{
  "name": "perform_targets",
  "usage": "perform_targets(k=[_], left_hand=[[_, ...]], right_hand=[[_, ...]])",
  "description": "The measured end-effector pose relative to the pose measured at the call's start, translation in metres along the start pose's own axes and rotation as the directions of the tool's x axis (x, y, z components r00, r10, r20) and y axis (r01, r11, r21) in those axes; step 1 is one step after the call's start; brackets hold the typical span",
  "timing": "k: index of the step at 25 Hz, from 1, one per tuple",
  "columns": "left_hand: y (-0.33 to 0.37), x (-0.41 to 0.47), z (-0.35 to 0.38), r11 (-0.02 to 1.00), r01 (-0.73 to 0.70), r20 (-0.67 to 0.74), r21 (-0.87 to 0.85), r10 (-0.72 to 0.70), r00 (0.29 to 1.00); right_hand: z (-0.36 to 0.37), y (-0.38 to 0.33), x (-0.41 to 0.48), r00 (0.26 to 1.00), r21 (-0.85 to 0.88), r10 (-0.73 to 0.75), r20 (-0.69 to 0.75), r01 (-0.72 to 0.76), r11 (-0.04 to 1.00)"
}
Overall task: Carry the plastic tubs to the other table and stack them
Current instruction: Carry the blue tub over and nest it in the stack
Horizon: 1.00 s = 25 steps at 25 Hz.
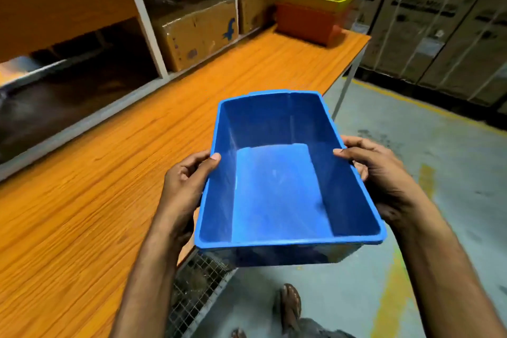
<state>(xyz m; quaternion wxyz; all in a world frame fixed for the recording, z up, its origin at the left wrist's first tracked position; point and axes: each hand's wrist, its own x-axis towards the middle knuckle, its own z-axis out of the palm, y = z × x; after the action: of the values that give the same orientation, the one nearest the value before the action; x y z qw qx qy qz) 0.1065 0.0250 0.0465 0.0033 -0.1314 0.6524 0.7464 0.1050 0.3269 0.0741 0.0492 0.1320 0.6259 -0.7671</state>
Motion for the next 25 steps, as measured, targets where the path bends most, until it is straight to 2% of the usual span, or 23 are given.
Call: perform_targets(k=[3, 7, 10, 16, 20, 25], left_hand=[[-0.01, 0.013, 0.061, 0.995, 0.104, 0.135, -0.009, -0.102, 0.986], [-0.03, 0.035, 0.158, 0.969, 0.248, 0.251, 0.02, -0.245, 0.936], [-0.05, 0.054, 0.233, 0.96, 0.27, 0.317, 0.077, -0.28, 0.906], [-0.082, 0.085, 0.382, 0.977, 0.161, 0.469, 0.142, -0.21, 0.858], [-0.088, 0.104, 0.452, 0.985, -0.018, 0.528, 0.169, -0.075, 0.846], [-0.091, 0.168, 0.515, 0.964, -0.151, 0.541, 0.218, 0.009, 0.841]], right_hand=[[-0.062, 0.01, -0.005, 0.985, 0.103, 0.105, -0.135, -0.092, 0.99], [-0.154, 0.022, 0.01, 0.951, 0.223, 0.226, -0.209, -0.179, 0.958], [-0.219, 0.021, 0.023, 0.938, 0.236, 0.253, -0.238, -0.197, 0.951], [-0.338, -0.013, 0.054, 0.911, 0.084, 0.091, -0.402, -0.063, 0.995], [-0.396, -0.032, 0.09, 0.901, -0.037, -0.046, -0.432, 0.033, 0.999], [-0.442, -0.042, 0.169, 0.885, -0.243, -0.224, -0.408, 0.132, 0.961]])
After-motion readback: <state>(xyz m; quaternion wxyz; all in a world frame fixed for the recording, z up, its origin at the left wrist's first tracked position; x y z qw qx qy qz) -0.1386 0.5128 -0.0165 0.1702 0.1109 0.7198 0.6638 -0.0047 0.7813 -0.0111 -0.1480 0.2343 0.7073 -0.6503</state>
